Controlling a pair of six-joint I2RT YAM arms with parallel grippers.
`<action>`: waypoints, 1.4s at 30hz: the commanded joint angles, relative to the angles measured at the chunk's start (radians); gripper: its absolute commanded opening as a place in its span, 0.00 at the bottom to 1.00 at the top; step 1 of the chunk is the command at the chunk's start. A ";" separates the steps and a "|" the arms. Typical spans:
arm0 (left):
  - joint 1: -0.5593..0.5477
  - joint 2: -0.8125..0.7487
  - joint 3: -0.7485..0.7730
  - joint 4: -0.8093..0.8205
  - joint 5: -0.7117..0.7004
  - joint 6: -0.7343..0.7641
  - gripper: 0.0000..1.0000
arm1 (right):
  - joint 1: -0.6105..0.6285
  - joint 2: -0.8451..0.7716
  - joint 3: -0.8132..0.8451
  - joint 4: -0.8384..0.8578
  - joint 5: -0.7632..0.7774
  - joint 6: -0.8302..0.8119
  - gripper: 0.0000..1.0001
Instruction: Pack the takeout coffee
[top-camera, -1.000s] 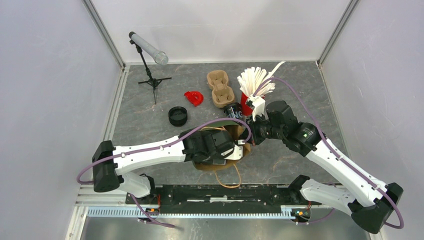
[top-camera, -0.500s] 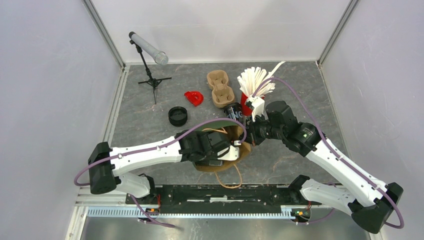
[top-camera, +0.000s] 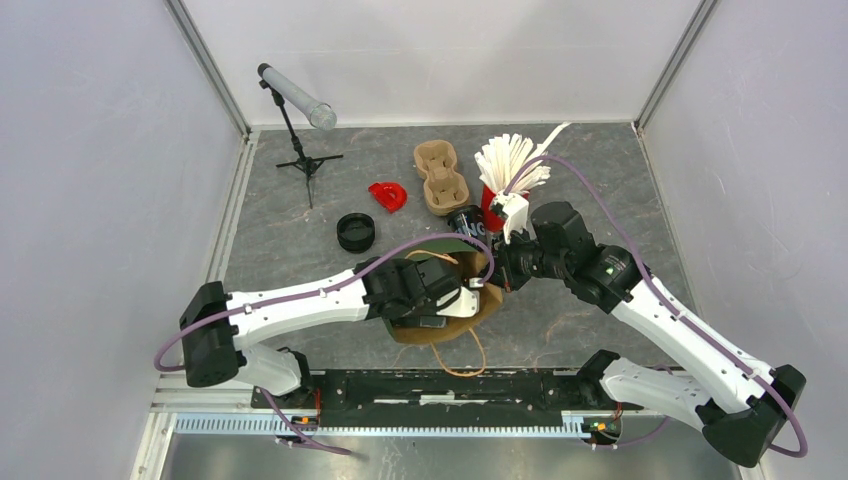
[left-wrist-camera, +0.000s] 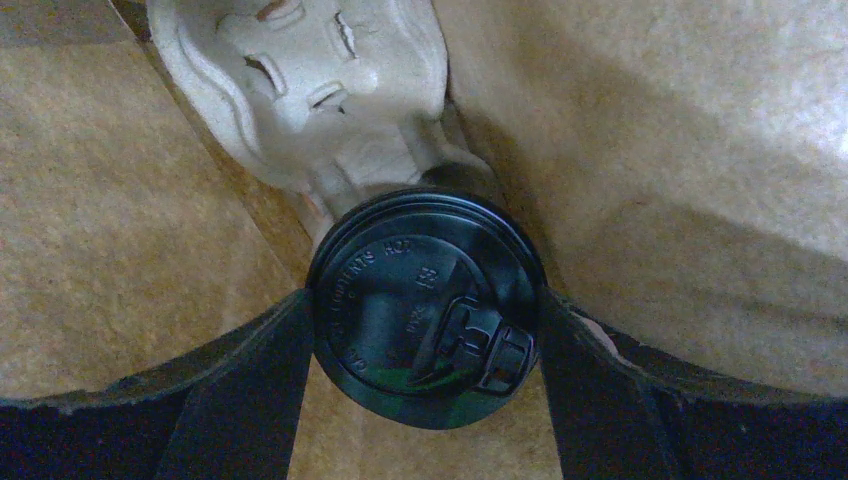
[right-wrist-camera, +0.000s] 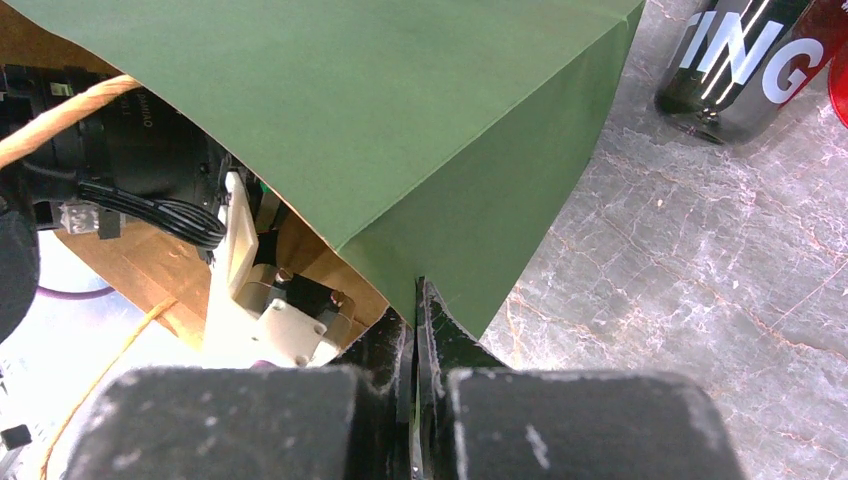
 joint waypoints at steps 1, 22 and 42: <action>0.020 0.020 -0.016 -0.008 0.053 0.032 0.33 | -0.004 0.003 0.010 0.006 -0.008 -0.021 0.00; 0.029 0.047 0.073 -0.087 0.127 -0.020 0.49 | -0.007 -0.003 -0.005 0.028 0.003 -0.037 0.00; 0.032 0.003 0.027 -0.049 0.136 0.000 0.38 | -0.013 0.004 -0.009 0.032 0.016 -0.066 0.00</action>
